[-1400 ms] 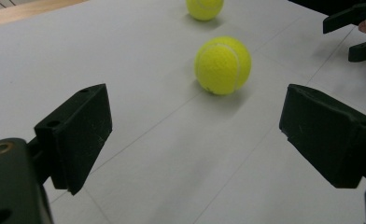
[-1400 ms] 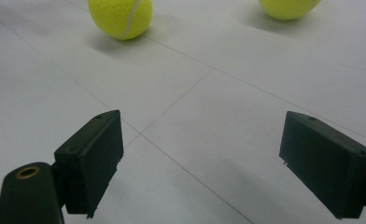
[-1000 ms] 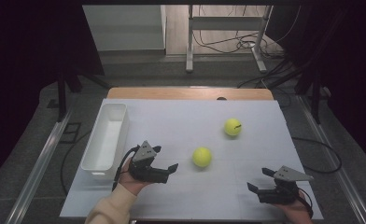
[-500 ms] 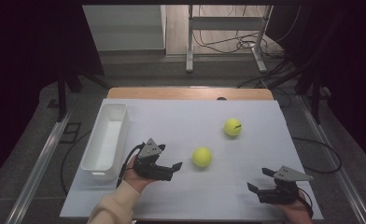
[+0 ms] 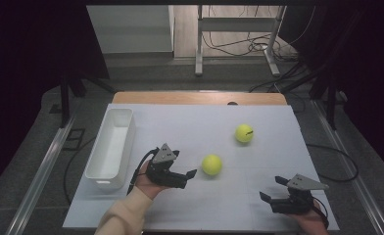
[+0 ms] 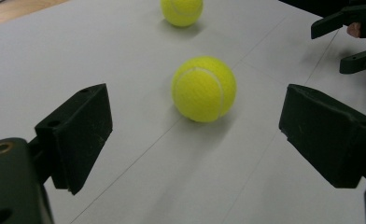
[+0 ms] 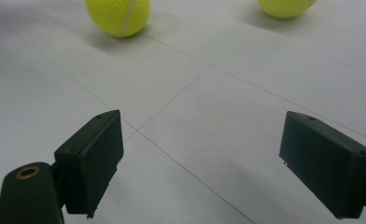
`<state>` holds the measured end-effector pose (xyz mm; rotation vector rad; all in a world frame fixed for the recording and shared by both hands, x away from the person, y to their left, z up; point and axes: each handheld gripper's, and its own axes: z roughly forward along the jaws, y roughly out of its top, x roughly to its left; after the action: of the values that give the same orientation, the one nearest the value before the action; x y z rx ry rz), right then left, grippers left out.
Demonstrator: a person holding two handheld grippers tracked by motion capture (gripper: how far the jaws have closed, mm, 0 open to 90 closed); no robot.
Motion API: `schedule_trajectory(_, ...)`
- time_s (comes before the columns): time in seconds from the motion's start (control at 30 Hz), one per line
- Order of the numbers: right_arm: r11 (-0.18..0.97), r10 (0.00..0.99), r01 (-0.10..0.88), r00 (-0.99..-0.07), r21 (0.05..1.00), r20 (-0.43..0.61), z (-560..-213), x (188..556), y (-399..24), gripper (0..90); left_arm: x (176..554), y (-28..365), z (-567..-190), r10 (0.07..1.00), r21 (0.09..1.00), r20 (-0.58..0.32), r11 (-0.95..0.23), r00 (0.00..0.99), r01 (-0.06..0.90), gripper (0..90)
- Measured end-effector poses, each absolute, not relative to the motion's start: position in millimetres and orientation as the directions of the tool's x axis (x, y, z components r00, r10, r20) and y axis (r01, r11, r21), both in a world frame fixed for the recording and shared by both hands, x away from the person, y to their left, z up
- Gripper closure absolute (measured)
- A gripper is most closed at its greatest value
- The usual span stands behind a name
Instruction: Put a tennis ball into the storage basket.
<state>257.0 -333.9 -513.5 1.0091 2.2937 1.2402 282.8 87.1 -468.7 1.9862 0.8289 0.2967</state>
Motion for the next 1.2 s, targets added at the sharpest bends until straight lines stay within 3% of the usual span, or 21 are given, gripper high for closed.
schedule_trajectory(1.2,0.403,0.731,0.456,-0.682,0.793,0.021,-517,258,-332,14.9,290,72,-473,0.635,0.810,-0.107,-0.390,0.765,0.437,10.7)
